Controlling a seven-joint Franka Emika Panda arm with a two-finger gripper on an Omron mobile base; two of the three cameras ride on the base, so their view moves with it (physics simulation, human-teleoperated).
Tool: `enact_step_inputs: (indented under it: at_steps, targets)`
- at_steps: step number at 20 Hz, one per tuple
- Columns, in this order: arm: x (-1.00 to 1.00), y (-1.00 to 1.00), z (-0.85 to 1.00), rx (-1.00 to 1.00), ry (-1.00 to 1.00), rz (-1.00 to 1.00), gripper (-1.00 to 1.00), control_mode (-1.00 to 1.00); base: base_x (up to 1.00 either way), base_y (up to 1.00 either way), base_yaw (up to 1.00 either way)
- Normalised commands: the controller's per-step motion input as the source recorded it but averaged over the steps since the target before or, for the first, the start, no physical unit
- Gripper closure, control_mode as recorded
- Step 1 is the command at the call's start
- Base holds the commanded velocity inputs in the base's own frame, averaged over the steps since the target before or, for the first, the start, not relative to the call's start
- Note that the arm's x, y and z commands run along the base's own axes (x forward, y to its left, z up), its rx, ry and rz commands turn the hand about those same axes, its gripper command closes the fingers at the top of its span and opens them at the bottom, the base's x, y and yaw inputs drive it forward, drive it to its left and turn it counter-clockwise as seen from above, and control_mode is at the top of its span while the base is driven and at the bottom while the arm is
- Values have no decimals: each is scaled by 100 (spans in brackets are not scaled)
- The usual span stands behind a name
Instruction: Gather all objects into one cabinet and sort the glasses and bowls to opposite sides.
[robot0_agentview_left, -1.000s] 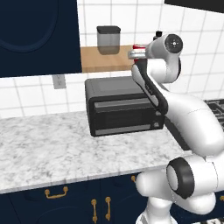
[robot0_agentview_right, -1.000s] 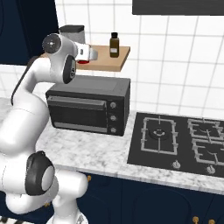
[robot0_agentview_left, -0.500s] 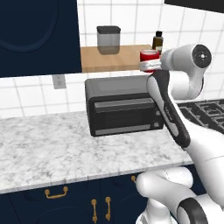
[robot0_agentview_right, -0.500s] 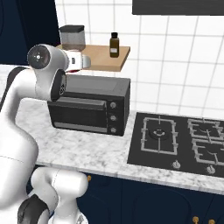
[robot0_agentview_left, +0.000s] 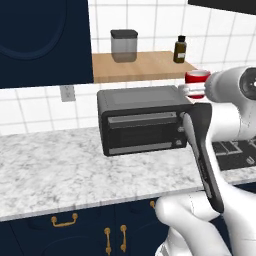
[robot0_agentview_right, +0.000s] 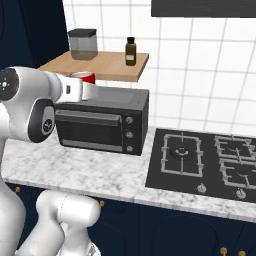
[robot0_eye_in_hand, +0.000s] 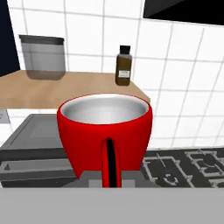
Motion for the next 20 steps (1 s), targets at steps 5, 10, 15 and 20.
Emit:
enact_step_inputs:
  at_steps: [5, 10, 15, 20]
  targets:
    - [-83, -1, 0, 10, 5, -6, 100, -100, 0, 0, 0]
    - [-43, 4, 0, 16, 6, 10, 100, -100, 0, 0, 0]
    - [-8, 13, 0, 2, 5, 2, 100, -100, 0, 0, 0]
    - [0, 6, -9, -12, -1, 4, 100, -100, 0, 0, 0]
